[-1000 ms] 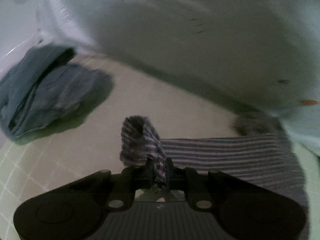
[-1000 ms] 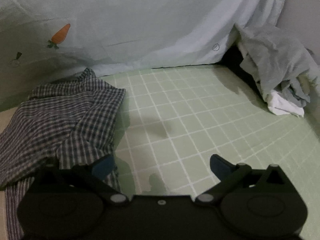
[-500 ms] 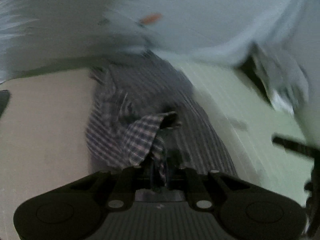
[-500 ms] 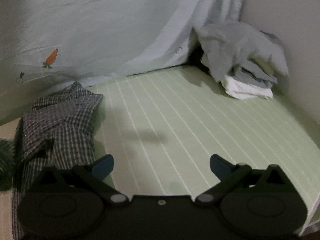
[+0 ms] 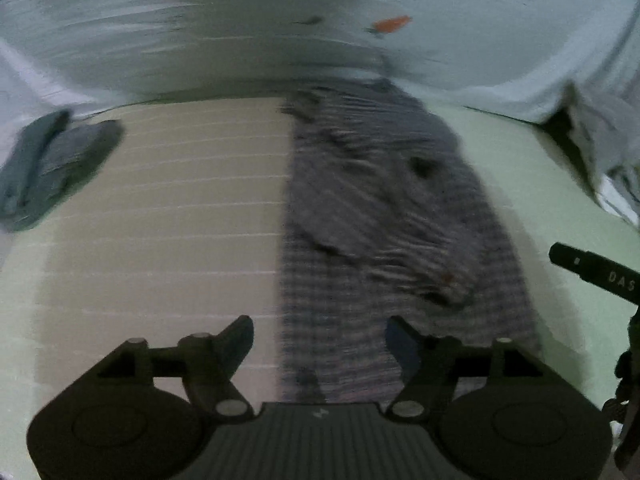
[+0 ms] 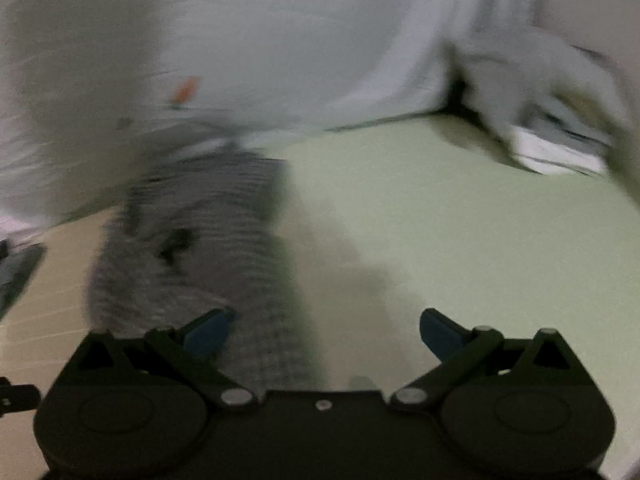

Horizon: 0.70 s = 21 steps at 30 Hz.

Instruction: Fold clothes

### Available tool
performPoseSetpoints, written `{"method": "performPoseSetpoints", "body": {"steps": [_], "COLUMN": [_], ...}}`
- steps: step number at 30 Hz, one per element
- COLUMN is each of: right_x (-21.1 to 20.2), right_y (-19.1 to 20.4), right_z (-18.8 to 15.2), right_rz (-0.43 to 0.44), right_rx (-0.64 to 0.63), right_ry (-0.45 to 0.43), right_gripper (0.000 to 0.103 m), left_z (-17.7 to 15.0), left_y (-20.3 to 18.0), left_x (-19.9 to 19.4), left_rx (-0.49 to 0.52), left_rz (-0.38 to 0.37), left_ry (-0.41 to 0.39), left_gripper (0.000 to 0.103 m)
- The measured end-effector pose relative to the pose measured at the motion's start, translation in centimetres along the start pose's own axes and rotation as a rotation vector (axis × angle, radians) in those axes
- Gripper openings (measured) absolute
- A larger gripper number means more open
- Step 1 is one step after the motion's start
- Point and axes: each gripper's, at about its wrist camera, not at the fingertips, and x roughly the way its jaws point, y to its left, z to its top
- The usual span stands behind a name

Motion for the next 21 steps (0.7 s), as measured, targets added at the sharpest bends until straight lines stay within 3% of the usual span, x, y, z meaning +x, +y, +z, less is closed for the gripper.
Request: {"method": "performPoseSetpoints", "body": {"steps": [2,7,11,12,15,18,21], "right_x": [0.8,3.7,5.3,5.5,6.0,4.7,2.0], "right_y": [1.7,5.2,7.2,7.4,7.8,8.5,8.4], "right_z": [0.2,-0.9,-2.6,-2.9,-3.6,-3.8,-3.8], "right_rz": [0.054,0.159,0.192,0.201,0.259,0.275,0.258], "right_rx": [-0.036,-0.017,0.005,0.019,0.062,0.043,0.065], "right_ry": [-0.005,0.07,0.125,0.133,0.141,0.118,0.077], "right_gripper": [0.101,0.076,0.063,0.056,0.015,0.007,0.007], "left_z": [-0.1,-0.8,-1.6,-1.7,-2.3,-2.6,-2.6], "left_y": [1.0,2.9,3.9,4.1,4.8,5.2,5.5], "left_x": [0.0,0.1,0.5,0.6,0.7,0.4,0.0], "left_rx": [-0.03,-0.074,-0.089,-0.096,-0.1,-0.08,-0.072], "left_rz": [0.034,0.082,0.102,0.102,0.089,0.083,0.064], "left_ry": [-0.002,-0.003,0.01,0.017,0.031,0.037,0.035], "left_gripper": [0.077,0.078,0.078,0.078,0.078,0.078,0.078]}}
